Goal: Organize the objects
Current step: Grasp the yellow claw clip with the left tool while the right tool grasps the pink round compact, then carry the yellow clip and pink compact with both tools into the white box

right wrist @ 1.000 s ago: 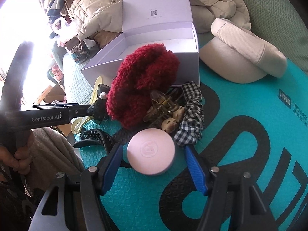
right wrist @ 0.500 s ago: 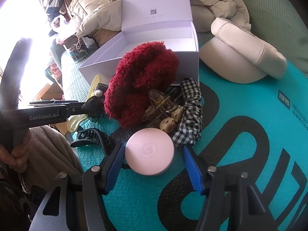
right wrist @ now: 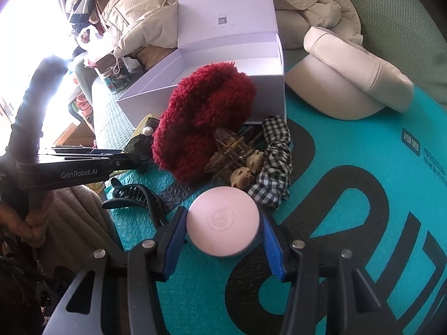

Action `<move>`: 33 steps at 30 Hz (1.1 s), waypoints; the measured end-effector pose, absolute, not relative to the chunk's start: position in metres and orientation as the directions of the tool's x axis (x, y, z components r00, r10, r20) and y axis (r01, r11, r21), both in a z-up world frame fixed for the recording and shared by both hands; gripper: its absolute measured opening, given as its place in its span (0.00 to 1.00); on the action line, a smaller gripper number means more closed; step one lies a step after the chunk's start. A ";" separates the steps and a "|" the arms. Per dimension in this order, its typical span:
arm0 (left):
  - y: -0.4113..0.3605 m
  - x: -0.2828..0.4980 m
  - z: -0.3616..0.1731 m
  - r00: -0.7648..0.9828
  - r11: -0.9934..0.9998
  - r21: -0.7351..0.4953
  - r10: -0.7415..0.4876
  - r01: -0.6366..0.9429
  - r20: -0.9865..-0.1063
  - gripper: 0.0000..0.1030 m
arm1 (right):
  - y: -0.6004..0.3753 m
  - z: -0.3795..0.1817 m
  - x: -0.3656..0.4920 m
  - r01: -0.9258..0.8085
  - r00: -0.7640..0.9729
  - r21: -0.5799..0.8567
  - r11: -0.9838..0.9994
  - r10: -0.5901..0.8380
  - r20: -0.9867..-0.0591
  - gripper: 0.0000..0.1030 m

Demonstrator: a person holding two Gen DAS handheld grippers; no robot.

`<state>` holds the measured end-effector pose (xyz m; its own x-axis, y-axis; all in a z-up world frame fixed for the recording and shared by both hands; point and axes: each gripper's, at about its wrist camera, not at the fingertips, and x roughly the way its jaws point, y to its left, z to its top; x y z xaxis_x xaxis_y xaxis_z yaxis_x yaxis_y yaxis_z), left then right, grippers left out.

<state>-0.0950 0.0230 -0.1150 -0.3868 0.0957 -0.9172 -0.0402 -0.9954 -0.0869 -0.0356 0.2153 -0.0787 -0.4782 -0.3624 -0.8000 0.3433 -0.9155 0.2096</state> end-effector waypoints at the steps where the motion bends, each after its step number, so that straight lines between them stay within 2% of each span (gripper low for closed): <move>1: 0.022 -0.093 -0.114 -0.387 -0.995 -0.097 0.104 -0.037 -0.916 0.22 | 0.216 -0.077 -0.035 0.345 -0.482 0.211 -0.915 -0.365 -0.797 0.51; 12: 0.005 -0.062 -0.083 -0.434 -0.987 -0.159 0.147 -0.009 -0.889 0.22 | 0.217 -0.063 -0.023 0.353 -0.509 0.192 -0.916 -0.360 -0.782 0.51; 33: 0.028 -0.009 0.004 -0.550 -0.988 -0.129 0.156 -0.087 -0.820 0.22 | 0.224 0.002 0.027 0.366 -0.614 0.156 -0.917 -0.364 -0.700 0.51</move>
